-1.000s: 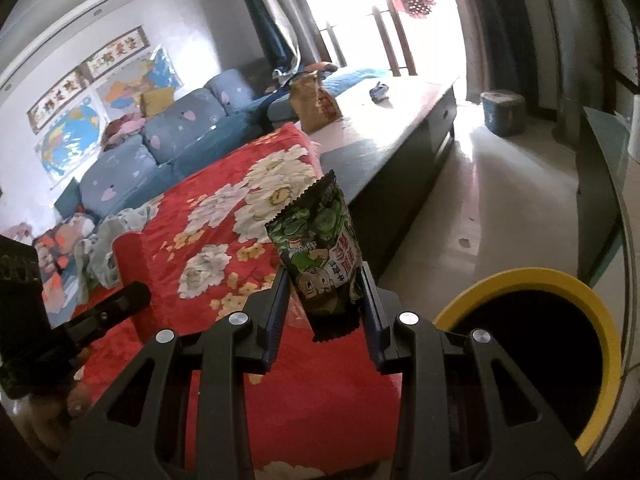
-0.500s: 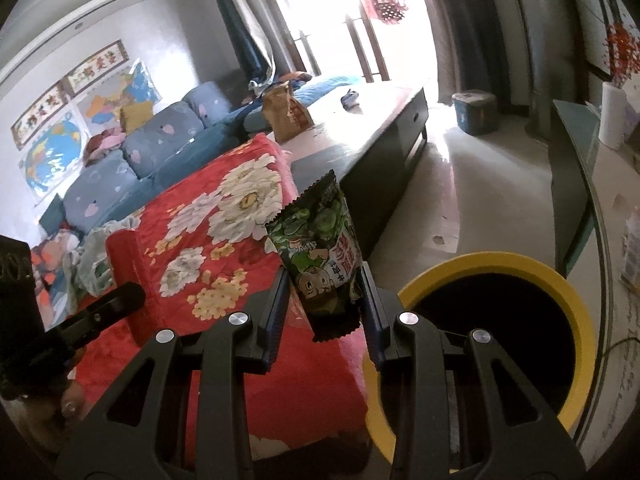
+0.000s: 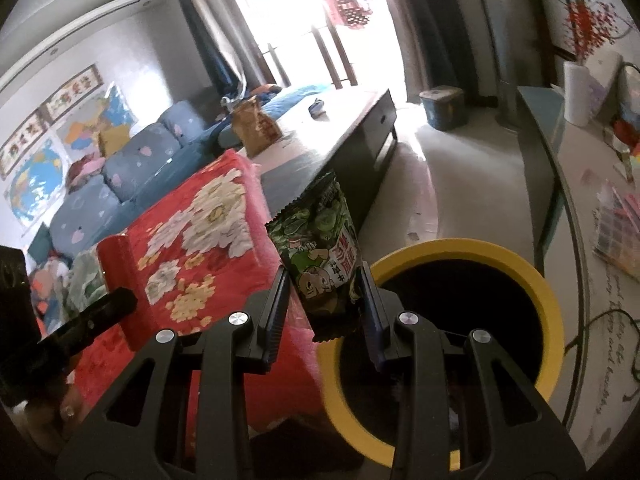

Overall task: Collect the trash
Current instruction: 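Carry the red tube and green snack bag over the yellow bin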

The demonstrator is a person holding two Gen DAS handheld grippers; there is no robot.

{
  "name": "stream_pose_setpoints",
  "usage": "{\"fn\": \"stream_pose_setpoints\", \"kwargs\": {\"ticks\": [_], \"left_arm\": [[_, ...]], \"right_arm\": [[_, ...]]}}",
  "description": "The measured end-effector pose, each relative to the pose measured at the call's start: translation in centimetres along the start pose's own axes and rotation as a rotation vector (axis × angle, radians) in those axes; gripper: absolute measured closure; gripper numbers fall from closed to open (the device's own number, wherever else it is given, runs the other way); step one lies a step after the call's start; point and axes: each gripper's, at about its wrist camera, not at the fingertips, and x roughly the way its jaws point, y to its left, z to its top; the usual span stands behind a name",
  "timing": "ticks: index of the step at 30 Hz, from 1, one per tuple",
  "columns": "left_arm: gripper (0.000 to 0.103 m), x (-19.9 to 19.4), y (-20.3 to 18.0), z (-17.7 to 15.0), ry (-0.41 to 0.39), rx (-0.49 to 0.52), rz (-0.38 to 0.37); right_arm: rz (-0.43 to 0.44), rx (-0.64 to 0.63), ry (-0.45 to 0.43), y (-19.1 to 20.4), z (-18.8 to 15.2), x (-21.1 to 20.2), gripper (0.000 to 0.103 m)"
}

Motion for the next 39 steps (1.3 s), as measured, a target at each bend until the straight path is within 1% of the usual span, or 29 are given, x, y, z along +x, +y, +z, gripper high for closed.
{"fn": "stream_pose_setpoints", "kwargs": {"ticks": [7, 17, 39], "left_arm": [[0.072, 1.4, -1.9, -0.4, 0.030, 0.045, -0.023], [0.072, 3.7, -4.3, -1.6, 0.082, 0.114, -0.048], [0.072, 9.7, -7.2, -5.3, 0.202, 0.188, -0.114]], "right_arm": [[-0.035, 0.063, -0.005, -2.5, -0.5, -0.5, 0.076], [-0.088, 0.122, 0.008, -5.0, -1.2, -0.1, 0.075], [-0.132, 0.257, 0.063, -9.7, -2.5, 1.3, 0.072]]}}
